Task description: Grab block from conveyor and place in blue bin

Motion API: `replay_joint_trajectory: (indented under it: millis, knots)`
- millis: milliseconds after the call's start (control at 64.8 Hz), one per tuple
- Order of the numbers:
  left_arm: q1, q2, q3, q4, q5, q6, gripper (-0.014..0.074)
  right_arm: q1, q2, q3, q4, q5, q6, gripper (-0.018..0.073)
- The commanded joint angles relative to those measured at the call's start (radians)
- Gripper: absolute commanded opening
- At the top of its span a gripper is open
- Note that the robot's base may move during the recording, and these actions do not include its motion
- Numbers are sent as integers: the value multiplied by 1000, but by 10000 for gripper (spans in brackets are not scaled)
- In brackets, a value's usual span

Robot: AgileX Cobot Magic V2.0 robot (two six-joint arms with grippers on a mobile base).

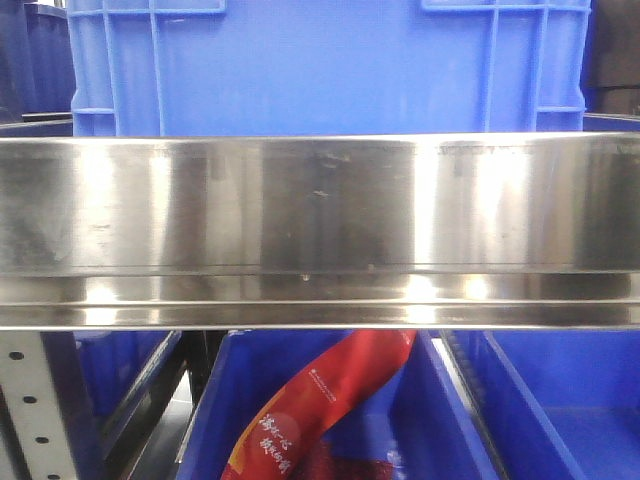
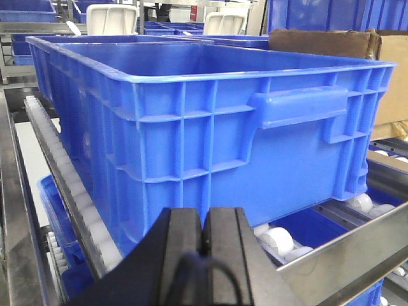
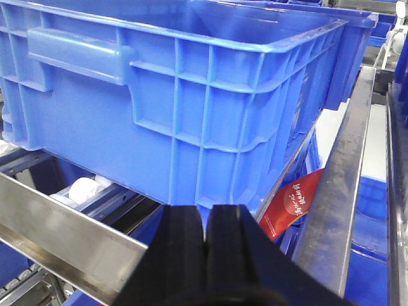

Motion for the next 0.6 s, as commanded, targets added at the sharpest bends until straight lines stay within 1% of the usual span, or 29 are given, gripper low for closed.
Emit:
replay_joint_trajectory:
  millis: [0, 31, 77, 170, 293, 586]
  knots:
    - [1, -6, 0, 0, -22, -7, -111, -1, -3, 1, -4, -29, -7, -162]
    - [1, -9, 0, 0, -22, -7, -111, -1, -3, 1, -4, -29, -7, -162]
    - [18, -18, 4, 0, -22, -7, -111, -1, -3, 1, -4, -29, -7, -162]
    - [83, -55, 25, 0, -22, -7, -111, -1, -3, 1, -4, -29, -7, -162]
    - [195, -145, 86, 0, -22, -5, -111, -1, -3, 1, -4, -29, -7, -162]
    - [445, -426, 295, 0, -23, -1, -111, -1, -3, 1, -4, -29, -7, -162]
